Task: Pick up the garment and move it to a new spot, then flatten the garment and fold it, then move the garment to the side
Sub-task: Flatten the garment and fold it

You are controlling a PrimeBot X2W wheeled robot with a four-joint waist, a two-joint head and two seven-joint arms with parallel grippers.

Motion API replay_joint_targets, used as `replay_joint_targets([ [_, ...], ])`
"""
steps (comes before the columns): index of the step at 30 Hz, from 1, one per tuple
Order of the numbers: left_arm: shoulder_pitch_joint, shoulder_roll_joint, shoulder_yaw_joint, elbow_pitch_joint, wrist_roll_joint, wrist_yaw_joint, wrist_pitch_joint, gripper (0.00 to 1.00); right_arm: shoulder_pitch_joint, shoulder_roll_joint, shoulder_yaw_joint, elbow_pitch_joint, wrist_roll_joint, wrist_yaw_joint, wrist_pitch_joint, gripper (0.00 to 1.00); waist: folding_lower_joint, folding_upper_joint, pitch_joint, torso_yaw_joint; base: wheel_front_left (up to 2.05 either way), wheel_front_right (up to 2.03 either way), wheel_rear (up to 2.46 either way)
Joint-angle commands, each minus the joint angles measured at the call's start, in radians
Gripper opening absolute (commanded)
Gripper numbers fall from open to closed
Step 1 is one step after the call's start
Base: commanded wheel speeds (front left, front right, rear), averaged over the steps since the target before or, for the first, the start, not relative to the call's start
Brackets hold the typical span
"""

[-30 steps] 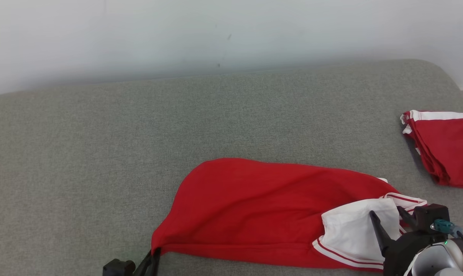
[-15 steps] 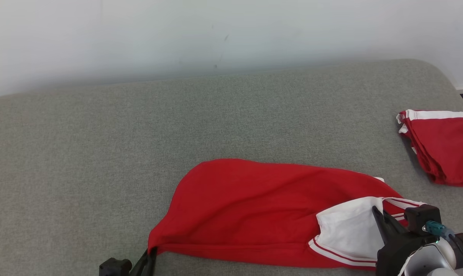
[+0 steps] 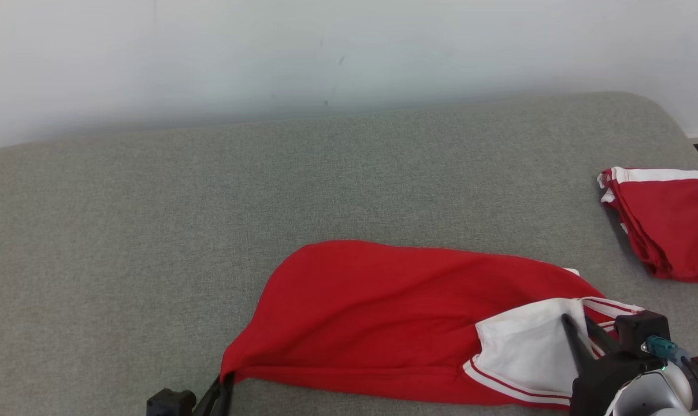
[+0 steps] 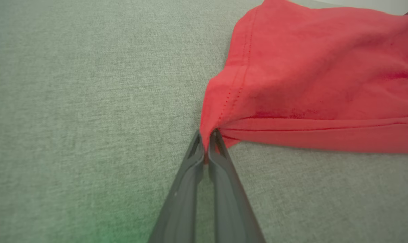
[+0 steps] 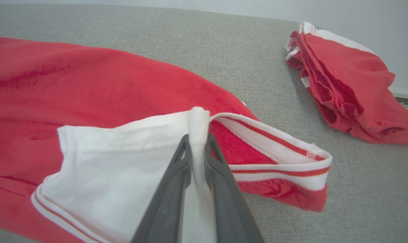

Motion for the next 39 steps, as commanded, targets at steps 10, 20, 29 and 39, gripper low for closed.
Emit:
replay_joint_targets([
  [10, 0.013, -0.002, 0.009, -0.002, 0.006, 0.000, -0.003, 0.00, 0.020, 0.016, 0.004, -0.040, -0.013, 0.000, -0.004, 1.00, 0.0001, 0.0000, 0.006, 0.001, 0.00, 0.00, 0.00],
  [20, 0.020, -0.001, 0.017, 0.000, 0.004, 0.001, -0.003, 0.00, 0.041, 0.020, 0.034, -0.073, -0.011, 0.000, 0.009, 0.50, 0.0001, 0.0000, 0.001, 0.000, 0.00, 0.00, 0.00],
  [29, 0.028, -0.001, 0.015, -0.002, -0.001, 0.000, -0.003, 0.00, 0.051, 0.023, 0.034, -0.077, -0.016, 0.000, 0.017, 0.53, 0.0001, 0.0000, -0.003, 0.001, 0.00, 0.00, 0.00],
  [39, 0.012, 0.003, 0.003, -0.003, -0.008, 0.000, -0.003, 0.00, 0.007, 0.012, 0.005, -0.015, -0.015, 0.000, 0.033, 0.32, 0.0001, 0.0000, 0.011, 0.010, 0.00, 0.00, 0.00],
])
